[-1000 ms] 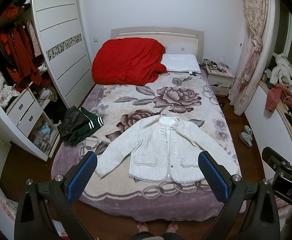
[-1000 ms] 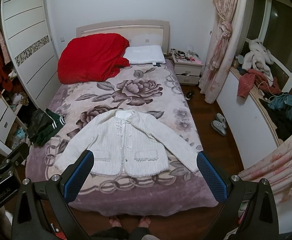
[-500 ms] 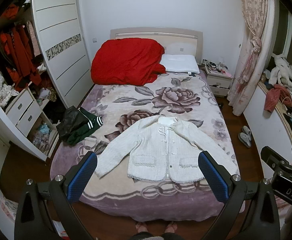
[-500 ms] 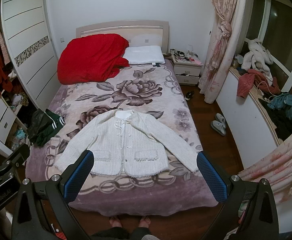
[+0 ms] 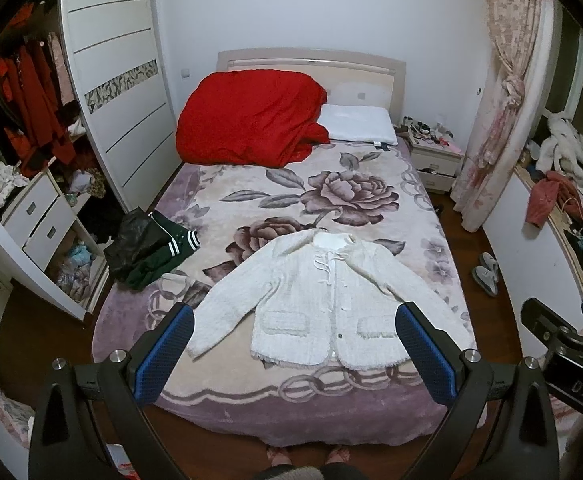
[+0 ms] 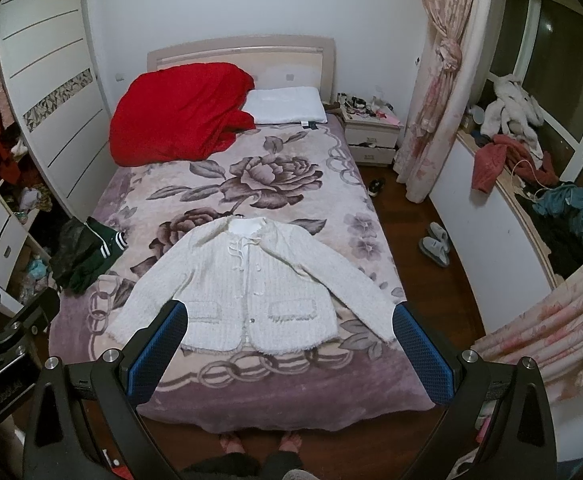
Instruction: Fold large clothes
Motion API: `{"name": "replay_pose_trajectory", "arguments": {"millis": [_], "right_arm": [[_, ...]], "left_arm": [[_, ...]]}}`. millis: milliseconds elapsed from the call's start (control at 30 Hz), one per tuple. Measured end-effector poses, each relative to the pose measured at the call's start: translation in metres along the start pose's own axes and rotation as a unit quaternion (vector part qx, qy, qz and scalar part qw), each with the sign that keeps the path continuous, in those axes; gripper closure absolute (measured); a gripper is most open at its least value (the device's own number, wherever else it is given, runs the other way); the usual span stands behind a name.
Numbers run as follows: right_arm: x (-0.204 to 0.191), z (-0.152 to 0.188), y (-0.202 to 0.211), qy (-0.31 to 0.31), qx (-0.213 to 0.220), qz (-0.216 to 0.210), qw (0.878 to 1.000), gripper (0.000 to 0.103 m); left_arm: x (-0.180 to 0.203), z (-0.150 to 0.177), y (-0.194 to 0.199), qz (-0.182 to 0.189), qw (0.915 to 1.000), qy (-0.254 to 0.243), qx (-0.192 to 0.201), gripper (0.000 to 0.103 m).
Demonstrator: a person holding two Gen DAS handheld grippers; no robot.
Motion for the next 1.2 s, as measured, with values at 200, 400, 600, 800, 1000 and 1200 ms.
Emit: {"name": "replay_pose_trajectory", "arguments": {"millis": [200,400,600,800,1000,1200], "right_arm": [[0.004,-0.005,-0.079,-0.035,-0.017,-0.004,0.999,0.0],[0.095,0.017,-0.249,-0.147,-0.104,0.025,0.983,0.006],[0.24,0.08,-0.441,-0.279,-0.188,0.081,0.938,0.036],[0.367,0.172,-0.594,-0.471,-0.252,0.062,0.843,0.026],[0.425,0.237,-0.69,-0.659,-0.2,-0.033,0.725,0.025],[0.433,0.224,-0.71,-0.697,-0.069,-0.065,0.711,0.09]], "left_arm": [[0.008,-0.002,-0.089,-0.046,0.9987,-0.022,-0.003,0.0],[0.039,0.023,-0.226,-0.077,0.9946,-0.042,-0.054,0.0],[0.085,0.069,-0.36,-0.107,0.9826,-0.046,-0.145,0.0],[0.134,0.118,-0.45,-0.111,0.9706,-0.05,-0.208,0.0],[0.174,0.146,-0.508,-0.102,0.9631,-0.07,-0.239,0.0],[0.206,0.125,-0.541,-0.085,0.969,-0.076,-0.219,0.0]]}}
Point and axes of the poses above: each gripper's, at about its wrist camera, not at the fingertips, and y roughly against the way its jaws point, x to its right, z to its underside, the point moved 6 cm from there along -y, roughly the way its jaws point, and after that the axes turned 14 degrees about -y, right-handed, at the moved point
